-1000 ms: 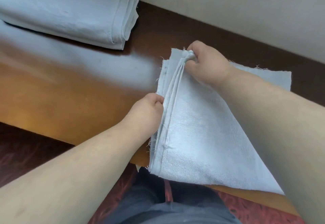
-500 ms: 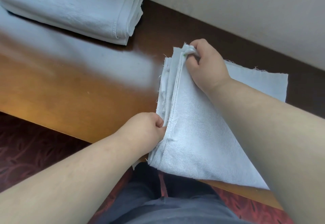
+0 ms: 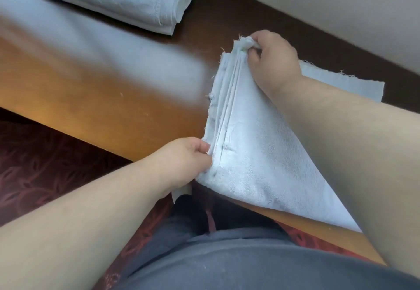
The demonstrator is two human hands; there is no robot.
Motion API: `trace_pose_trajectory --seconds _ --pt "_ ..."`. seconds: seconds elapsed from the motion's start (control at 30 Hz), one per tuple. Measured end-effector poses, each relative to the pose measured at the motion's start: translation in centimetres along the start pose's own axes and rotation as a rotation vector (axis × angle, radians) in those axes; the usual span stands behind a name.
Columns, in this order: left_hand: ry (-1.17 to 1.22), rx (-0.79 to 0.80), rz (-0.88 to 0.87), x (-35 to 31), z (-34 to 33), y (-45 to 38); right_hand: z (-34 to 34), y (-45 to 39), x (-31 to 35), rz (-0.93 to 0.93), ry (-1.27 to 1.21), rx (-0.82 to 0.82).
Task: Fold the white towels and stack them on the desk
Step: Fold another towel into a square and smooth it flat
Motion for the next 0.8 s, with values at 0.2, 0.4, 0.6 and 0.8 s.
trace_pose_trajectory --seconds 0.2,0.4,0.6,0.8 --pt "-0.148 -0.219 -0.106 -1.9 1.3 -3.1 0.2 -1.6 -1.4 -0.158 0.038 -0.008" --pt "-0.081 -0.117 -0.015 -0.8 1.5 -2.7 0.0 -2.0 -1.3 -0.131 0.082 0.009" --pt "-0.149 -0.072 0.017 -1.0 1.7 -1.9 0.0 -2.3 -1.6 -0.167 0.019 -0.074" --pt "-0.12 -0.164 -0.031 0.0 1.6 -2.0 -1.2 -2.8 -1.4 -0.138 0.089 -0.015"
Point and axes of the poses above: each hand's wrist, its own y-axis away from the middle knuckle, its own z-axis out of the back of the hand, x = y × z, the point moved 1 cm from there along -y, towards the middle knuckle, and after that the axes turned 8 degrees about y, right-handed, at the moved point
